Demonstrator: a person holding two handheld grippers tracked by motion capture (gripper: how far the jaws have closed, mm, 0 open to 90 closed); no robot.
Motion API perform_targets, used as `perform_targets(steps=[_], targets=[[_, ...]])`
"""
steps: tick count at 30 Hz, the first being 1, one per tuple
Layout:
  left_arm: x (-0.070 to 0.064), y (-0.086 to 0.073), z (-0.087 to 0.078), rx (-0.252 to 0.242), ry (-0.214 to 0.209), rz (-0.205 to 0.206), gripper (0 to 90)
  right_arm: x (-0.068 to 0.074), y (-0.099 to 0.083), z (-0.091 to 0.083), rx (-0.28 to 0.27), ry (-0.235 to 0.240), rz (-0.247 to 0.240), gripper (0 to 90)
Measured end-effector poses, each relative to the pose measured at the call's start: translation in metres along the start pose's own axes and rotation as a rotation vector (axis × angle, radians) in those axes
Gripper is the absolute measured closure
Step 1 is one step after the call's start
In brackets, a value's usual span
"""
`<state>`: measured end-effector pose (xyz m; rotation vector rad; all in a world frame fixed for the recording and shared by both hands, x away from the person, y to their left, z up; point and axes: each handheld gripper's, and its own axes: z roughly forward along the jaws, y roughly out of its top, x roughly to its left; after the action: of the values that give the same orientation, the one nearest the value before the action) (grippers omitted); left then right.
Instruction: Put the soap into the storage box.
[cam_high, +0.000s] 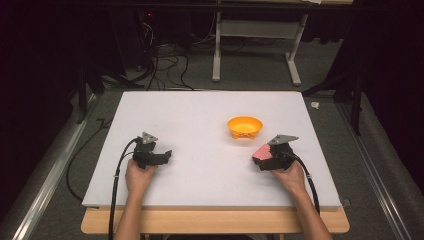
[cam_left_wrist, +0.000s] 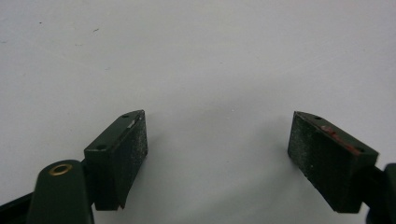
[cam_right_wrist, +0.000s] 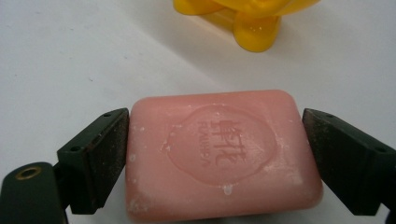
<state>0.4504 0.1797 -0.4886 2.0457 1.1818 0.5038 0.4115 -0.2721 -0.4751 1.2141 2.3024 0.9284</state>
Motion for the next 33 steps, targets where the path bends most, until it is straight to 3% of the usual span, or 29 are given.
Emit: perform_targets(steps=[18, 33], targets=[[0.0001, 0.0000, -0.0001, 0.001, 0.001, 0.000, 20.4, 0.0021, -0.0023, 0.0058, 0.031, -0.010, 0.017, 13.4], [0.0002, 0.0000, 0.0000, 0.000, 0.000, -0.003, 20.4, 0.0036, -0.0032, 0.0011, 0.031, -0.007, 0.068, 13.6]])
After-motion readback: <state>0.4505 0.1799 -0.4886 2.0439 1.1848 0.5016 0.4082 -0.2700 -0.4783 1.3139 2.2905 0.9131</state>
